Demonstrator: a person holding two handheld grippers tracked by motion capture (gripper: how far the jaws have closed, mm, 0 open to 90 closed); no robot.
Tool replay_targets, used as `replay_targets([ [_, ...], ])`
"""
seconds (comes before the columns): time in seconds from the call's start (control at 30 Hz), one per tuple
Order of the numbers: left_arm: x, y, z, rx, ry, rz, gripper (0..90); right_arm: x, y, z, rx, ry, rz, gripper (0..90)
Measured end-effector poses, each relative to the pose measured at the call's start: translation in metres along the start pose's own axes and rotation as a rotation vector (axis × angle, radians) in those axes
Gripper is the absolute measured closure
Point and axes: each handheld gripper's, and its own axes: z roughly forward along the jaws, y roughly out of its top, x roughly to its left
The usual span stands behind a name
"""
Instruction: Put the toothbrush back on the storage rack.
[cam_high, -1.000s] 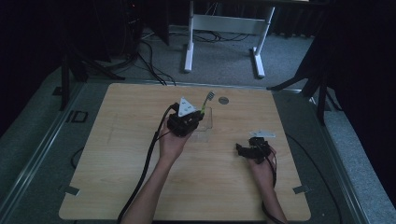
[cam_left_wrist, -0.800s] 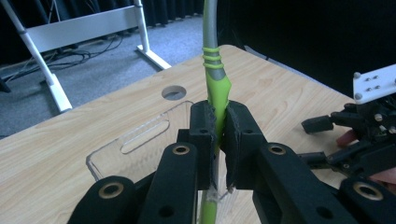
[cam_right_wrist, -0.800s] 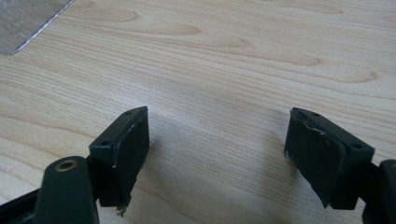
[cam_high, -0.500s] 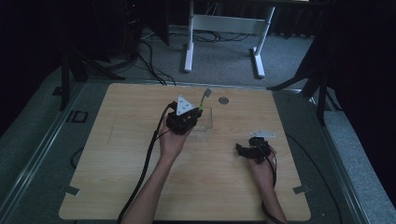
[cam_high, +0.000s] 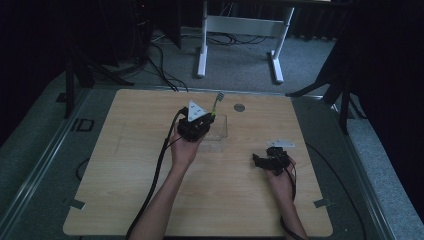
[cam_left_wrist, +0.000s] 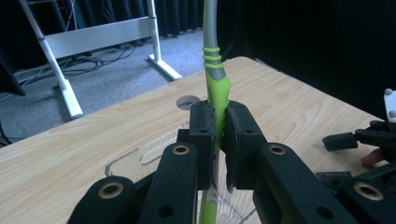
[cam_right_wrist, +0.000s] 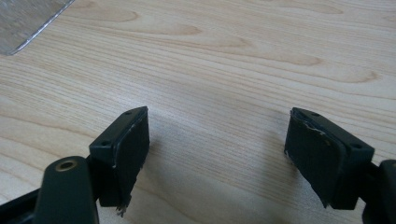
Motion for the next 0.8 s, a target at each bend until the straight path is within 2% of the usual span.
replay_targets([
  [0.3, 0.002, -0.005, 0.009, 0.018, 0.005, 0.013, 82.2, 0.0, 0.0, 0.0, 0.0, 0.0, -0.001, 22.0],
  [0.8, 0.004, -0.014, 0.021, 0.05, 0.008, 0.01, 82.2, 0.0, 0.0, 0.0, 0.0, 0.0, 0.0, 21.9],
])
